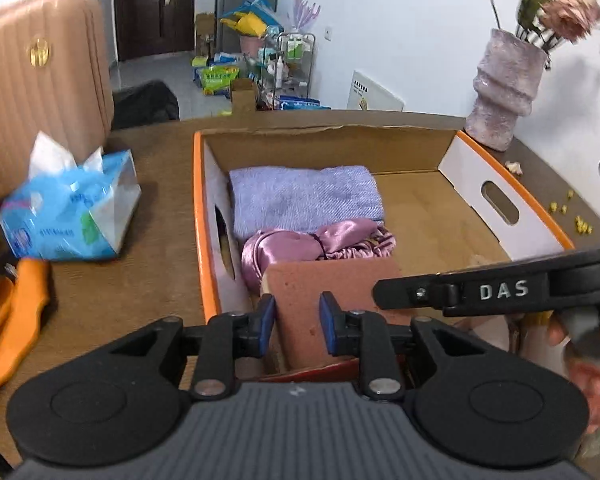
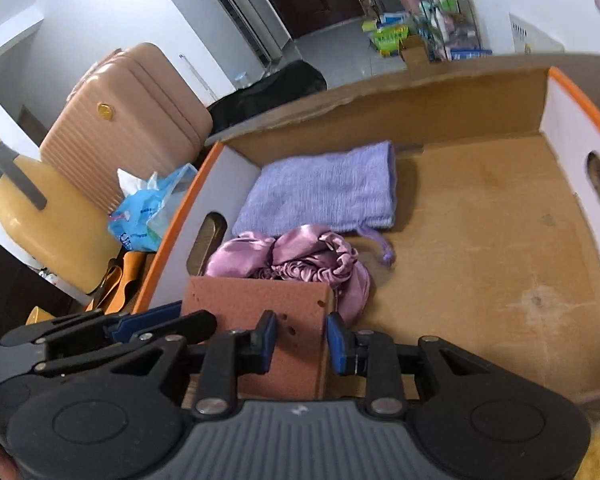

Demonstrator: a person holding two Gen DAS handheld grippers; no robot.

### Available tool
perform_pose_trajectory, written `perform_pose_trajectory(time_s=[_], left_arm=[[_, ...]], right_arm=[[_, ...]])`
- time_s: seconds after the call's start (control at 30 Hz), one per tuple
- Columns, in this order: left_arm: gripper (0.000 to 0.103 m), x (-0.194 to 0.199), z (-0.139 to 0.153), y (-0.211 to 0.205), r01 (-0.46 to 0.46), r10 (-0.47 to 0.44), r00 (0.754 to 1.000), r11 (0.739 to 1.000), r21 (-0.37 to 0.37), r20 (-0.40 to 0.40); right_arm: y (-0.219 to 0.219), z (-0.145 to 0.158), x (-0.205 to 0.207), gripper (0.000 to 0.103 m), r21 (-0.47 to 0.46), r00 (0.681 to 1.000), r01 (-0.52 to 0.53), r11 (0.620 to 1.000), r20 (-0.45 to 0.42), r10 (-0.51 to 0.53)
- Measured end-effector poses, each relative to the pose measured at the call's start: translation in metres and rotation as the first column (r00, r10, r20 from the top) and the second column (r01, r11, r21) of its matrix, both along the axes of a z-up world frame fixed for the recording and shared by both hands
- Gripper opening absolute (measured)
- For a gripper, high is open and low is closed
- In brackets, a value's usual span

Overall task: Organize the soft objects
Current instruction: 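Carry the sponge block into the box and open the right tool, then lift the right tool out of the box back over the table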

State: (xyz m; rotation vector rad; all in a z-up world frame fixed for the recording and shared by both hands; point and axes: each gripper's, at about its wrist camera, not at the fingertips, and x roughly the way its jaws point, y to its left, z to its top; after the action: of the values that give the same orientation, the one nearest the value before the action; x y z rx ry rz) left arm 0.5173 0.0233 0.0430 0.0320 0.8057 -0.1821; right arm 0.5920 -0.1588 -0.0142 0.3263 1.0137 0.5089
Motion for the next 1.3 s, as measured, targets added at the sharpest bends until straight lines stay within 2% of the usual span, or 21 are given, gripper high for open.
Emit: perform_pose_trajectory(time_s=[0.07, 0.23, 0.27, 0.33, 0.37, 0.5, 0.6, 0.73, 0.9, 1.03, 1.17, 1.23, 1.3], left_arm=[[0.032, -0.008, 0.016, 0.0, -0.019, 0.018, 0.999, 0.999, 0.029, 0.04], [0.045, -0.047, 0.079, 0.001, -0.027, 0.023, 0.987, 0.999, 0.027, 0.161], [0.049, -0.059, 0.092, 0.001, -0.032, 0.028, 0.981, 0.999, 0.017, 0.194], [0.064, -0.079, 0.108, 0.001, -0.036, 0.032, 0.965, 0.999, 0.009, 0.259], [0.07, -0.092, 0.113, -0.001, -0.054, 0.046, 0.952, 0.998, 0.018, 0.303], [0.082, -0.132, 0.119, -0.012, -0.068, 0.044, 0.906, 0.997, 0.041, 0.422], [0.082, -0.148, 0.12, -0.021, -0.068, 0.039, 0.892, 0.996, 0.05, 0.451], [0.084, -0.177, 0.122, -0.022, -0.079, 0.063, 0.876, 0.997, 0.014, 0.478], [0.086, -0.244, 0.106, -0.017, -0.1, 0.11, 0.848, 0.994, -0.047, 0.518], [0.093, -0.313, 0.077, -0.011, -0.077, 0.108, 0.84, 0.994, -0.081, 0.532], [0.099, -0.378, 0.041, -0.004, -0.041, 0.081, 0.85, 0.995, -0.088, 0.52], [0.099, -0.402, 0.024, 0.0, -0.051, 0.092, 0.866, 0.994, -0.096, 0.492], [0.099, -0.415, 0.011, 0.002, -0.052, 0.092, 0.891, 0.993, -0.102, 0.444]], right_arm=[[-0.004, 0.017, -0.009, 0.043, -0.029, 0.999, 0.013, 0.999, 0.05, -0.012], [-0.036, 0.085, -0.045, 0.058, -0.105, 0.972, 0.078, 0.991, 0.228, -0.052], [-0.045, 0.098, -0.053, 0.06, -0.123, 0.964, 0.1, 0.987, 0.257, -0.066], [-0.066, 0.121, -0.072, 0.064, -0.154, 0.946, 0.147, 0.977, 0.311, -0.093], [-0.074, 0.129, -0.083, 0.067, -0.165, 0.936, 0.166, 0.972, 0.337, -0.103], [-0.095, 0.151, -0.129, 0.078, -0.197, 0.882, 0.211, 0.957, 0.46, -0.1], [-0.102, 0.158, -0.155, 0.081, -0.233, 0.839, 0.245, 0.941, 0.537, -0.086], [-0.114, 0.169, -0.188, 0.081, -0.203, 0.806, 0.257, 0.945, 0.584, -0.094], [-0.117, 0.159, -0.259, 0.086, -0.153, 0.733, 0.278, 0.948, 0.671, -0.107], [-0.11, 0.129, -0.335, 0.088, -0.155, 0.688, 0.259, 0.953, 0.722, -0.07], [-0.105, 0.094, -0.403, 0.089, -0.156, 0.696, 0.219, 0.963, 0.717, -0.042], [-0.104, 0.074, -0.433, 0.089, -0.143, 0.714, 0.204, 0.968, 0.699, -0.047], [-0.104, 0.058, -0.455, 0.09, -0.108, 0.741, 0.211, 0.971, 0.666, -0.087]])
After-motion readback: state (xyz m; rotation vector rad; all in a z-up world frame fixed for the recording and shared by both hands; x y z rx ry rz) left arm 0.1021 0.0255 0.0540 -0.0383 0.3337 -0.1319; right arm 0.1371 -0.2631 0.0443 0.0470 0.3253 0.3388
